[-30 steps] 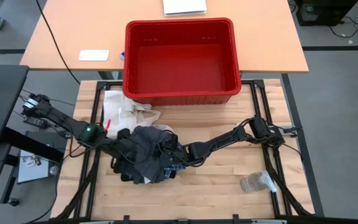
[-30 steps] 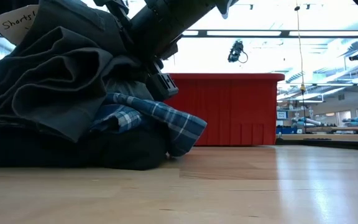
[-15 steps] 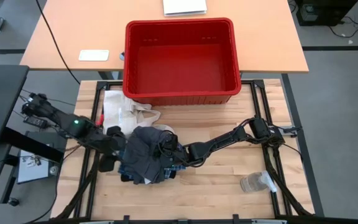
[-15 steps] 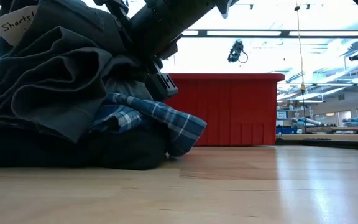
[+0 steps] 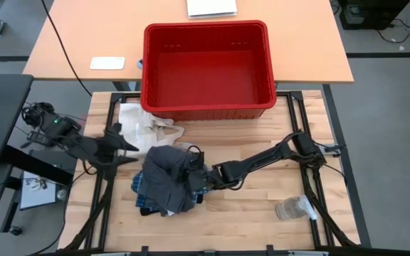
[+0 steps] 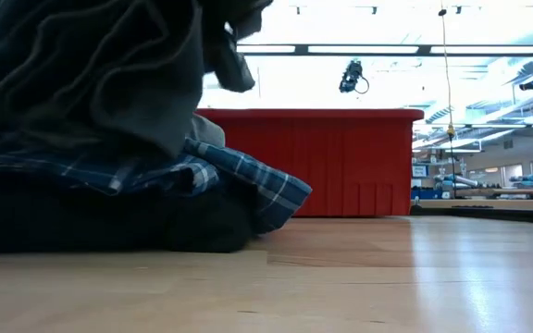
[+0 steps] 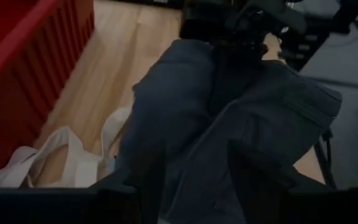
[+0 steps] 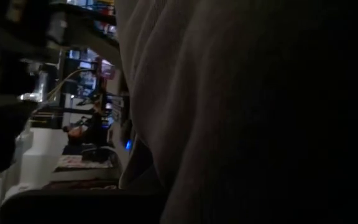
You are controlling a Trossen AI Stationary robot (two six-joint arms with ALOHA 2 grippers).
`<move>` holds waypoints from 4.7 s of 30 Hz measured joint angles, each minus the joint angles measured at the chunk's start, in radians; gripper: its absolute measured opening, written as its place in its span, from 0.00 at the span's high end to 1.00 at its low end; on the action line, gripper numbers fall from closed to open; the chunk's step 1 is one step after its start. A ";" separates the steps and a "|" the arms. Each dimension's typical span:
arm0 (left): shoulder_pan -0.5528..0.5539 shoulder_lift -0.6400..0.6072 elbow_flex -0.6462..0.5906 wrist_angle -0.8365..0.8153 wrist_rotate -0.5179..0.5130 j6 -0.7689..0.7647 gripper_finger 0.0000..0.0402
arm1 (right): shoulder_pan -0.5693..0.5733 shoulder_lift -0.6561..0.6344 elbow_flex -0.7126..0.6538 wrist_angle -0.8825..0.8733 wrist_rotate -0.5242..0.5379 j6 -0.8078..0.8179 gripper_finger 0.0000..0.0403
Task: Fold laundry
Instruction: Put the gray shorts into the red bin
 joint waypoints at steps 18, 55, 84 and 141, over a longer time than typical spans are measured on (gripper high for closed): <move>0.001 -0.087 -0.001 0.005 -0.023 -0.005 0.57 | -0.045 -0.180 0.002 0.131 -0.118 -0.173 0.80; 0.003 -0.068 -0.001 0.167 -0.332 -0.014 0.57 | -0.460 -0.317 0.003 0.313 -0.678 -0.392 0.79; 0.415 0.080 -0.001 0.405 -0.300 0.068 0.57 | -1.053 -0.311 0.003 0.256 -1.191 -0.482 0.79; 0.487 0.241 -0.002 0.598 -0.157 0.158 0.57 | -1.235 0.219 0.087 0.110 -1.212 -0.540 0.08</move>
